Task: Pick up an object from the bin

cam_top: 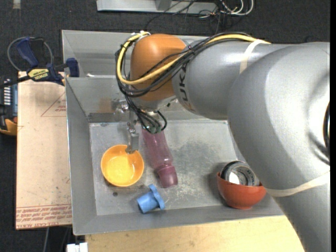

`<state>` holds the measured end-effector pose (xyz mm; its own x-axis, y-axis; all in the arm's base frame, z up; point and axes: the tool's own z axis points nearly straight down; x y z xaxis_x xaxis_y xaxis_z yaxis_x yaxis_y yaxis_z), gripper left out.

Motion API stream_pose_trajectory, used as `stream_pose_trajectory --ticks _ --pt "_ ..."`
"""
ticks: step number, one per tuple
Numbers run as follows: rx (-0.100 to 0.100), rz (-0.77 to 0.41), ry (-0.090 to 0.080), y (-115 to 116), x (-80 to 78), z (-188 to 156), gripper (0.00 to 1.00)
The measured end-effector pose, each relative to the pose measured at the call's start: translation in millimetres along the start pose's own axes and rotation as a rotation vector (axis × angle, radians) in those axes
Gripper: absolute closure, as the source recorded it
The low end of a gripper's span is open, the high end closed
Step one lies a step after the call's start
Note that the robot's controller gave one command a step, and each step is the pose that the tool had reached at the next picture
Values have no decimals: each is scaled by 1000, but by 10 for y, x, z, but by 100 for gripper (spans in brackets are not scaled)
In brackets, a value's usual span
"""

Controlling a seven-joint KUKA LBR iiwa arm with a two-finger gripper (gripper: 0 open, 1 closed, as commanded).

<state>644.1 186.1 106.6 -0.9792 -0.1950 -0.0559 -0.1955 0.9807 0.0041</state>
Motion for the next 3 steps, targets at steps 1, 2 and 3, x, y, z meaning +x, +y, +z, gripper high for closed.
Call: stream_pose_trajectory --ticks 1,2,3 --pt "-3 -4 4 33 16 16 0" --pt "-3 -14 17 -33 113 -199 0" --pt "-5 -79 17 41 449 -110 0"
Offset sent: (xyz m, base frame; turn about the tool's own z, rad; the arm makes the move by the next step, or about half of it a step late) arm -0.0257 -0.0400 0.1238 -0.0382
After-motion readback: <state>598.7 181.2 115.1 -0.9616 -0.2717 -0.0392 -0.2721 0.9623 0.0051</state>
